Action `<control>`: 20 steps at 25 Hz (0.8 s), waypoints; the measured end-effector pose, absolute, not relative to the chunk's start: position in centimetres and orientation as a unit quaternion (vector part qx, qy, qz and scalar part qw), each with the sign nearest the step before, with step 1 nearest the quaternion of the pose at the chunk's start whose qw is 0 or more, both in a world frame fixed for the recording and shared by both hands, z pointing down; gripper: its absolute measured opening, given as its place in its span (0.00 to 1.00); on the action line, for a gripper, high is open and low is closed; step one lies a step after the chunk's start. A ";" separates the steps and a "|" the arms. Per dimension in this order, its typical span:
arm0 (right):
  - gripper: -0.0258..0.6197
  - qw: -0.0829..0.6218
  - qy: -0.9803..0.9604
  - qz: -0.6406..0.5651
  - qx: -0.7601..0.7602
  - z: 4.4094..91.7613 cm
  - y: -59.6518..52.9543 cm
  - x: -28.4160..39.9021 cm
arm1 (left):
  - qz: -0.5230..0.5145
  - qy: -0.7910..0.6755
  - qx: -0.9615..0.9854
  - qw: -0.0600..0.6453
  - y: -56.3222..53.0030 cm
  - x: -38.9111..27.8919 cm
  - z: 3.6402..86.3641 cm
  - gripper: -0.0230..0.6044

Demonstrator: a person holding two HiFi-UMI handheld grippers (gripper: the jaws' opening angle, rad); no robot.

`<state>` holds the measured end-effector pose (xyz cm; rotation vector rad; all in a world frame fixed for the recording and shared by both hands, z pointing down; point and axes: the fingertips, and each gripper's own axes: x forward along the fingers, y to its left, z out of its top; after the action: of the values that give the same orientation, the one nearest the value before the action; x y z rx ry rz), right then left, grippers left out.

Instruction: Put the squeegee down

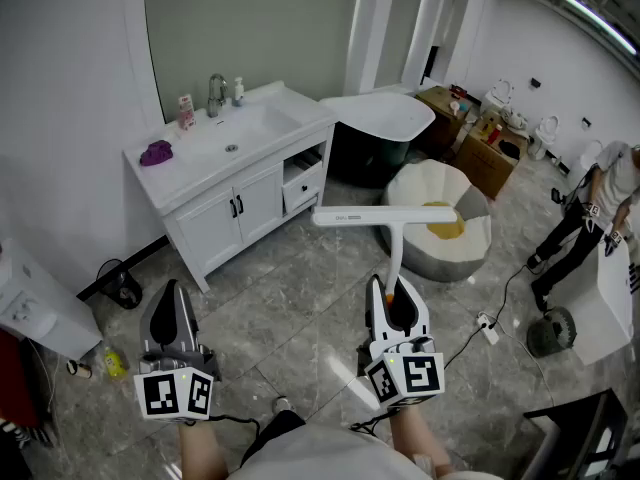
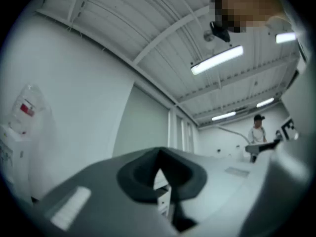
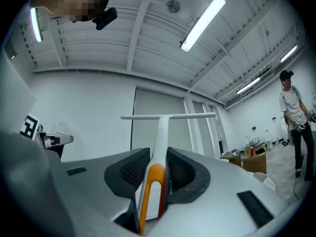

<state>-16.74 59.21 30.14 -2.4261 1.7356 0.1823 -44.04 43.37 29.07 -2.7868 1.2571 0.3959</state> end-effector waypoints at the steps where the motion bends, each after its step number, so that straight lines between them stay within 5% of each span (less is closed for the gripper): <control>1: 0.21 0.078 0.579 0.063 -0.809 30.1 59.2 -16.7 | 0.129 0.407 -0.904 0.031 43.4 -43.9 29.0 0.05; 20: 0.21 0.080 0.568 0.061 -0.817 30.1 54.9 -15.6 | 0.134 0.399 -0.905 0.051 38.3 -42.6 28.3 0.05</control>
<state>-15.62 54.94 30.06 -2.4430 1.6976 0.1815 -42.63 38.32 28.25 -2.7561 1.2154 0.4089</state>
